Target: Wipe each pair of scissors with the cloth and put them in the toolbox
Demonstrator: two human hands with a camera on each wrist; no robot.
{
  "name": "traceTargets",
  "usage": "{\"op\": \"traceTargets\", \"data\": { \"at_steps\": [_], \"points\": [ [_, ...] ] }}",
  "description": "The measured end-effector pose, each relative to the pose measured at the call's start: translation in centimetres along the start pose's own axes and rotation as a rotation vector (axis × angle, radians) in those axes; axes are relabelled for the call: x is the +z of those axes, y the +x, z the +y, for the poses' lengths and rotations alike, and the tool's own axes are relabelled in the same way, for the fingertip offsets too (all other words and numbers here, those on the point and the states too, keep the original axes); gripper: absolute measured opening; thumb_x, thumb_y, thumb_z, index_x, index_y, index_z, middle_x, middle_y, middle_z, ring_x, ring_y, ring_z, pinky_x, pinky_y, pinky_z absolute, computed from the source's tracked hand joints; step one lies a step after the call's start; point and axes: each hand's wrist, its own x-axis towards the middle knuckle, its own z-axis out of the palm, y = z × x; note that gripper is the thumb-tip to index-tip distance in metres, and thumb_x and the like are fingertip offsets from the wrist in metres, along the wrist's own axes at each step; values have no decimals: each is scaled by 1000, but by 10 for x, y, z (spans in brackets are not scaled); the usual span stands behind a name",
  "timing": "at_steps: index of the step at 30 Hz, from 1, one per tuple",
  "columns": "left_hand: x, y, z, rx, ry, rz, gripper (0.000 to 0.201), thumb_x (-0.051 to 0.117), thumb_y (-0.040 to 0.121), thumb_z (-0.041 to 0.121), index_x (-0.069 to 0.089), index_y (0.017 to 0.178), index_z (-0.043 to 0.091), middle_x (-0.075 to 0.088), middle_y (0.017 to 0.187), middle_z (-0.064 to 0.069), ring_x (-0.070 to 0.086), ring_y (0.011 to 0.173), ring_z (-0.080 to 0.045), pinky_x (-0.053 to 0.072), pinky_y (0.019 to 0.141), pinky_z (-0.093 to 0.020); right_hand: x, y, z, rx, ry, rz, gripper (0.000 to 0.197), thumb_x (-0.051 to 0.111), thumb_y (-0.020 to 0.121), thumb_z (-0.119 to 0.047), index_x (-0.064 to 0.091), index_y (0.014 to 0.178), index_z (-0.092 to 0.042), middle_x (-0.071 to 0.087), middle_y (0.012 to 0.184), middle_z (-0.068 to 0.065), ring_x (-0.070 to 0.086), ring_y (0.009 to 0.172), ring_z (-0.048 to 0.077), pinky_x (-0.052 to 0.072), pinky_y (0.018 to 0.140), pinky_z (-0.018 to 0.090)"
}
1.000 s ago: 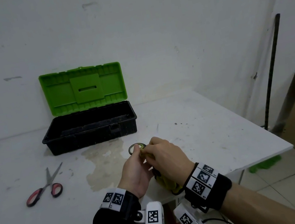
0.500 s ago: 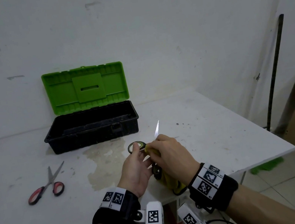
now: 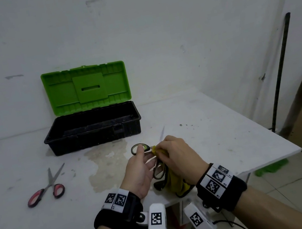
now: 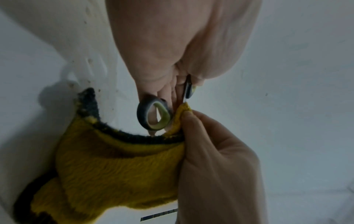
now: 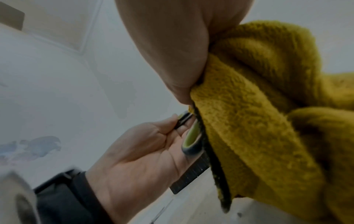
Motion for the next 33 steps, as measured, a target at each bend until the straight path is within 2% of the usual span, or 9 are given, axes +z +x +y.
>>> {"op": "traceTargets", "data": {
  "at_steps": [5,7,12,16,20,23,26,29,33],
  "points": [
    [-7,5,-1,4,41,37,51,31,109,38,65,108,0,69,108,-22,73,84,-25,59,68,-40,-7,-7,3,-60,23,-136,17,59,92,-24,74,94,-16,57,82,0,51,73,13,40,64,22],
    [-6,5,-2,12,54,33,50,30,109,37,64,108,0,70,109,-22,73,85,-24,58,70,-40,-10,-4,6,-58,32,-99,15,59,92,-26,73,91,-18,55,78,-3,50,72,11,38,62,20],
    [0,3,-4,17,71,20,48,32,109,36,64,109,0,71,112,-21,72,87,-25,57,69,-38,-1,-10,4,-59,-8,-122,19,54,94,-24,70,101,-17,57,94,1,57,89,19,47,74,29],
    [1,2,-3,22,83,30,49,32,108,36,66,110,0,73,111,-20,72,91,-28,58,76,-41,4,-18,1,-180,38,-186,21,57,88,-20,72,100,-24,58,96,-7,57,87,10,49,74,26],
    [3,-1,-1,40,98,16,48,33,108,36,66,111,1,72,113,-19,69,97,-30,54,85,-47,0,-13,4,-102,43,-52,17,56,92,-22,71,100,-17,53,91,-8,55,83,11,43,72,21],
    [3,0,0,54,90,27,47,33,108,36,66,110,2,72,113,-19,72,94,-27,55,80,-44,3,-15,3,-124,38,-87,17,57,91,-21,71,101,-17,59,95,-2,57,86,14,46,74,25],
    [-1,1,0,55,48,52,49,33,108,37,64,112,0,71,113,-22,72,93,-29,56,75,-42,1,-17,3,-191,107,-156,15,62,88,-21,72,98,-26,62,92,-6,54,81,4,41,72,17],
    [-5,1,1,42,8,34,48,33,108,36,63,112,-1,72,107,-19,74,87,-25,59,64,-37,-13,-4,9,-105,139,-29,15,61,92,-26,74,99,-23,59,85,-7,54,77,6,40,68,16],
    [-5,0,3,19,7,14,47,33,108,36,63,112,0,72,107,-18,73,88,-23,58,61,-35,-12,3,12,-115,70,-46,19,58,96,-27,73,104,-17,59,95,0,59,84,16,50,75,30]
  ]
}}
